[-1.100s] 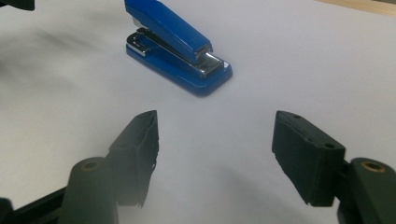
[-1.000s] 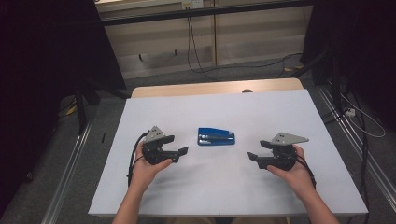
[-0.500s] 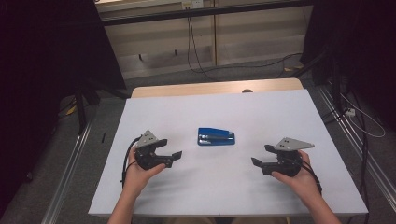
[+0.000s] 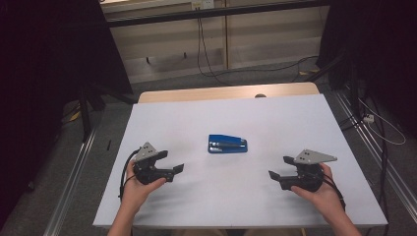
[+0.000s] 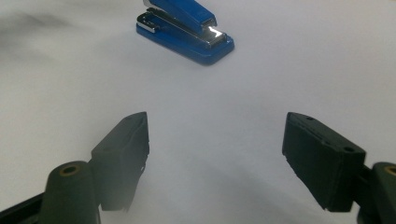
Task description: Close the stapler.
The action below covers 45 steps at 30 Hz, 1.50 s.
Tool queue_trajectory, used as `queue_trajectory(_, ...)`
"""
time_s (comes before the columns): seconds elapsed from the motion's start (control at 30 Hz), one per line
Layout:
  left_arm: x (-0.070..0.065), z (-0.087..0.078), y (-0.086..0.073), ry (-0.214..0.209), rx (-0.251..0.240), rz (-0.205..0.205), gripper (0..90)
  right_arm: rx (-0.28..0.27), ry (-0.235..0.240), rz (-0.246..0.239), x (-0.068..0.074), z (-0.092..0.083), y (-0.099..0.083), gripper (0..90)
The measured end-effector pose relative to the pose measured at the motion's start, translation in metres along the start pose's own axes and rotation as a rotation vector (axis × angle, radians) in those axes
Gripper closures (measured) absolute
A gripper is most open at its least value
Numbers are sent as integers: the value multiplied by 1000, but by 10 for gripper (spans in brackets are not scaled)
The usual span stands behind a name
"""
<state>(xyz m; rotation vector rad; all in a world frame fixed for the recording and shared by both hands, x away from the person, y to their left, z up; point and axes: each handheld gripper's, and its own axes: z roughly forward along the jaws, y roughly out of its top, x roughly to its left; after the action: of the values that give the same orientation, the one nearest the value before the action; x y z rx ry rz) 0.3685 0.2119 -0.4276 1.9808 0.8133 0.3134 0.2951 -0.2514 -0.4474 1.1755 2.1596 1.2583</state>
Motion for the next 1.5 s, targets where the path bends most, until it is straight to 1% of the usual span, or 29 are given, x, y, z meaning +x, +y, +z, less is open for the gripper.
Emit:
queue_trajectory(0.17,2,-6,-5,6,6,5,146,0,-2,1,-1,-4,-3,225)
queue_trajectory(0.3,3,-11,-8,11,-1,-11,140,4,-6,-3,-1,-6,-5,223)
queue_trajectory(0.4,3,-14,-11,15,14,4,138,-2,-10,2,-2,-9,-6,221)
queue_trajectory(0.43,3,-14,-12,11,13,-2,138,-2,-11,2,-3,-10,-7,221)
queue_trajectory(0.5,3,-16,-14,15,16,3,138,0,-12,3,-3,-11,-8,221)
queue_trajectory(0.63,4,-20,-16,21,12,-9,133,-2,-17,6,-5,-14,-10,219)
queue_trajectory(0.7,6,-22,-17,28,17,2,131,-6,-19,6,-6,-16,-10,219)
queue_trajectory(0.83,8,-27,-18,33,20,0,118,-10,-23,7,-6,-17,-10,219)
queue_trajectory(1.0,9,-30,-22,34,22,-5,115,-5,-27,3,-5,-17,-10,218)
queue_trajectory(1.13,9,-32,-24,38,29,-1,110,-6,-25,-3,-5,-19,-11,216)
queue_trajectory(1.33,9,-33,-26,38,30,-2,102,-8,-29,5,-6,-23,-14,216)
queue_trajectory(1.5,8,-36,-27,46,27,5,102,-13,-30,5,-7,-24,-15,213)
